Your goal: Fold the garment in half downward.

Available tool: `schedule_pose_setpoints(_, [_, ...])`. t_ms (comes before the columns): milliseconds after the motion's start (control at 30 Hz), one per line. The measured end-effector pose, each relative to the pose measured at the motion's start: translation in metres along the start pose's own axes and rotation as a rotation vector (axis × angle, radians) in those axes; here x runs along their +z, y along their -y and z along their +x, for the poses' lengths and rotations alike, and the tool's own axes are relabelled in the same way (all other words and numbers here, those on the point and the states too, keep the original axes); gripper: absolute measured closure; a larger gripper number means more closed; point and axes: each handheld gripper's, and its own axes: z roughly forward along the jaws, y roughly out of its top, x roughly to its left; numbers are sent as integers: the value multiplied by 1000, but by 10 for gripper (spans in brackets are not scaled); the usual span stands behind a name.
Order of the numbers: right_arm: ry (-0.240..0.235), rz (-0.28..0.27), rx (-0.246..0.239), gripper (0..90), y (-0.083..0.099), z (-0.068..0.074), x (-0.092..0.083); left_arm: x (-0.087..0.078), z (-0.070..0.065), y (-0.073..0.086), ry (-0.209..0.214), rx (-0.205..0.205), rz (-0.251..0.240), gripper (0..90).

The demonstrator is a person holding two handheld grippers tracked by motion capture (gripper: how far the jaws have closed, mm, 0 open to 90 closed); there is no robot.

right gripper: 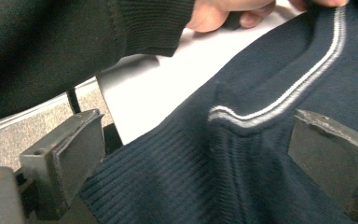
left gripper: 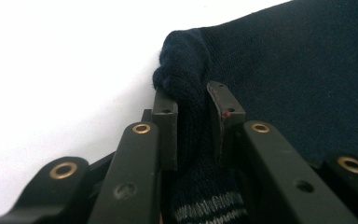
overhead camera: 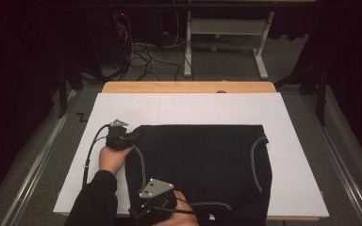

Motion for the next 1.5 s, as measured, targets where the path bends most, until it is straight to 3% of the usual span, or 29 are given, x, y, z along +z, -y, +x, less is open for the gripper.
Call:
schedule_pose_setpoints(233, [-11,63,3,106,0,8,16,0,1,0,4,-4,-1,715])
schedule_pose_setpoints(400, [7,90,13,122,1,9,23,0,1,0,8,-7,-2,714])
schedule_pose_setpoints(567, [68,119,-6,155,-2,13,28,0,1,0,4,-3,-1,714])
schedule_pose_setpoints(667, [133,126,-34,191,-3,18,31,0,0,0,1,0,-1,714])
schedule_pose_setpoints(733, [165,123,-48,225,-2,21,32,0,0,0,-3,3,-2,714])
schedule_pose_setpoints(1000, [186,119,-50,371,-2,18,28,0,-1,0,-7,5,-3,714])
schedule_pose_setpoints(1200, [208,116,-44,533,-1,14,25,0,-1,0,-8,5,-3,713])
schedule_pose_setpoints(1300, [219,114,-20,646,-1,10,23,0,-1,0,-5,3,-3,713])
schedule_pose_setpoints(1500, [210,116,9,712,-2,6,21,0,-1,0,-12,8,-3,710])
